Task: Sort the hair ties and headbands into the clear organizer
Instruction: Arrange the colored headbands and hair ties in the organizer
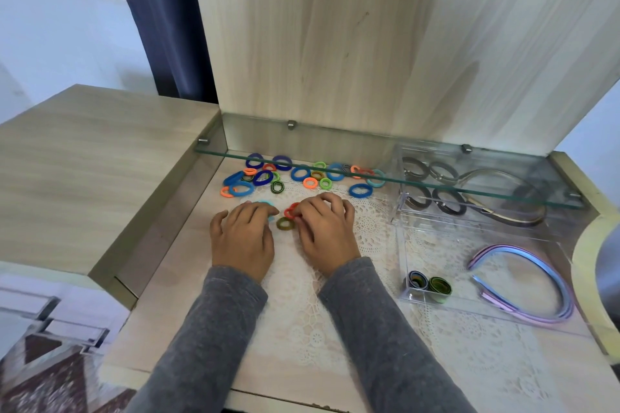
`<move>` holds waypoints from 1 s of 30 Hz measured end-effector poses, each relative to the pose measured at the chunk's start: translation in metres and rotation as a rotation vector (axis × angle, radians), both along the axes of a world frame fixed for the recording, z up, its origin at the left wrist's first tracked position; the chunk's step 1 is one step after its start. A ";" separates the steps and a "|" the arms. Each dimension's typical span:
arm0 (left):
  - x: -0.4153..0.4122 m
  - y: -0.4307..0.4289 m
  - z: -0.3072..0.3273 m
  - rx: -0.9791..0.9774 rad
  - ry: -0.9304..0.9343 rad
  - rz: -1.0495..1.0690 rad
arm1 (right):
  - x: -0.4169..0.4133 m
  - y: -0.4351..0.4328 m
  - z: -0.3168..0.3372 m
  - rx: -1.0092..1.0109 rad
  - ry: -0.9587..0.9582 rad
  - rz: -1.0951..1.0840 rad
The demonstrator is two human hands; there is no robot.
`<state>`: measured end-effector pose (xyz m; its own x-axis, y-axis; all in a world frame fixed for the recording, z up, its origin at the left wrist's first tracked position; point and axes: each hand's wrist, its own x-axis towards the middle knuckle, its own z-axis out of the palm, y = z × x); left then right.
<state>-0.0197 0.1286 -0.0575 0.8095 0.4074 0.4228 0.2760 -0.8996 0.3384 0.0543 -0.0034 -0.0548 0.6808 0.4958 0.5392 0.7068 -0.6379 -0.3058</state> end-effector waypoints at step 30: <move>0.022 0.026 0.005 0.002 -0.060 0.140 | 0.004 0.004 -0.003 -0.099 0.093 -0.152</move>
